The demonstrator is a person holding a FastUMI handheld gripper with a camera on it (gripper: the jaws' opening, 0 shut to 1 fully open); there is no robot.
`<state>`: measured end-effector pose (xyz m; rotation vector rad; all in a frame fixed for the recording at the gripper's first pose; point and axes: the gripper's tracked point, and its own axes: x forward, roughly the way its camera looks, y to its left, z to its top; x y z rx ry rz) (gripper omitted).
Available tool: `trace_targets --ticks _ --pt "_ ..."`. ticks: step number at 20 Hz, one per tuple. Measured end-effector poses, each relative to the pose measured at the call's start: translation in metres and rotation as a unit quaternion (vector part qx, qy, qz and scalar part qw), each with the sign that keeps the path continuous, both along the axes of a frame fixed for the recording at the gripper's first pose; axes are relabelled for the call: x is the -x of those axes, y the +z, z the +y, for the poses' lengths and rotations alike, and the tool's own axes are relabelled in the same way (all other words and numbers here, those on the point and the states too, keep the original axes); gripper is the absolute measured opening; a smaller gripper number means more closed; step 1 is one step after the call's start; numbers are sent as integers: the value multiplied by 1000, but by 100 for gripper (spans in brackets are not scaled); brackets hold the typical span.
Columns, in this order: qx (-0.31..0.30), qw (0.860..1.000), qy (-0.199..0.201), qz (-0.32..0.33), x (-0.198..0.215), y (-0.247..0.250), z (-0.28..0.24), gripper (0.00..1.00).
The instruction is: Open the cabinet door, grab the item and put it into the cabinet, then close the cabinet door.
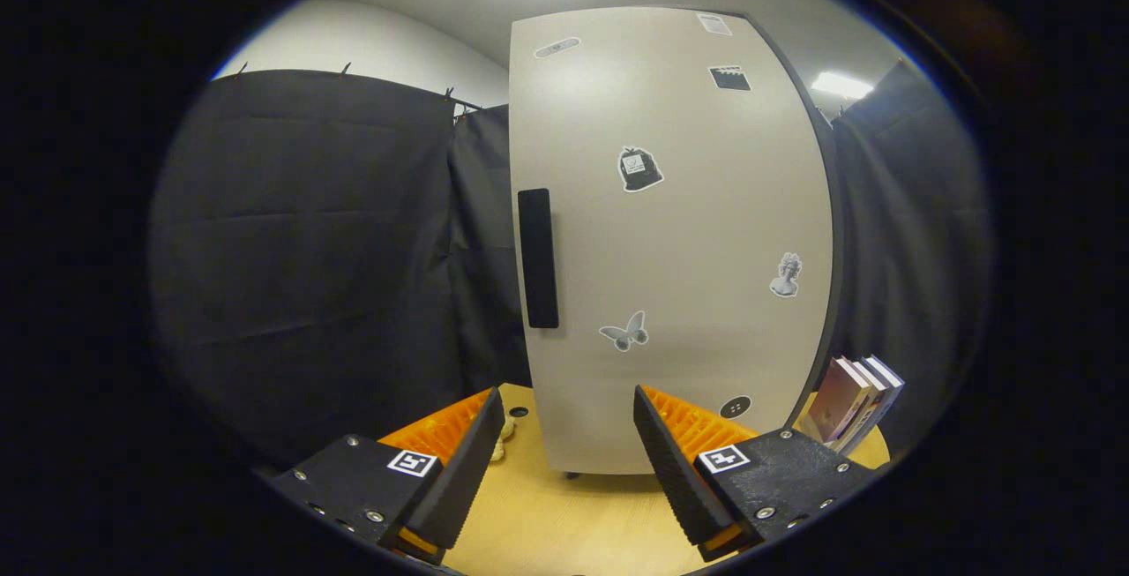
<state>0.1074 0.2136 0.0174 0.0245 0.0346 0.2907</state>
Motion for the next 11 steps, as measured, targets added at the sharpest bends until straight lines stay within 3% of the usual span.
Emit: trace_targets --ticks 11 --pt "8 1000 9 -7 6 6 12 92"
